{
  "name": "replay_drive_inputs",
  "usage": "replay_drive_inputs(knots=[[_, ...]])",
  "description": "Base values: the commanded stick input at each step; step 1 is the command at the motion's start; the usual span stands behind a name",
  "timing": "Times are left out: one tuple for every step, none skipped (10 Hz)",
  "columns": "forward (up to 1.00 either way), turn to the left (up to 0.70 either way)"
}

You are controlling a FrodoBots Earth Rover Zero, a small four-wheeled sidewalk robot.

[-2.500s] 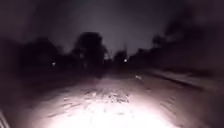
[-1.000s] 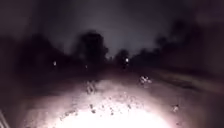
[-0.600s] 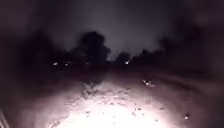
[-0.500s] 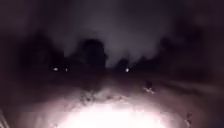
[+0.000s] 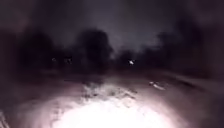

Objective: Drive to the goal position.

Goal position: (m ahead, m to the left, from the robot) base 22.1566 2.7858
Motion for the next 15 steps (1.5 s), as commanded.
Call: replay_drive_inputs(knots=[[0.7, 0.0], [0.7, 0.0], [0.7, 0.0], [0.7, -0.02], [0.7, -0.35], [0.7, -0.35], [0.7, -0.35], [0.7, -0.35], [0.7, -0.35], [0.7, -0.35], [0.7, -0.35], [0.7, -0.21], [0.7, 0.0], [0.7, 0.0], [0.7, 0.0]])
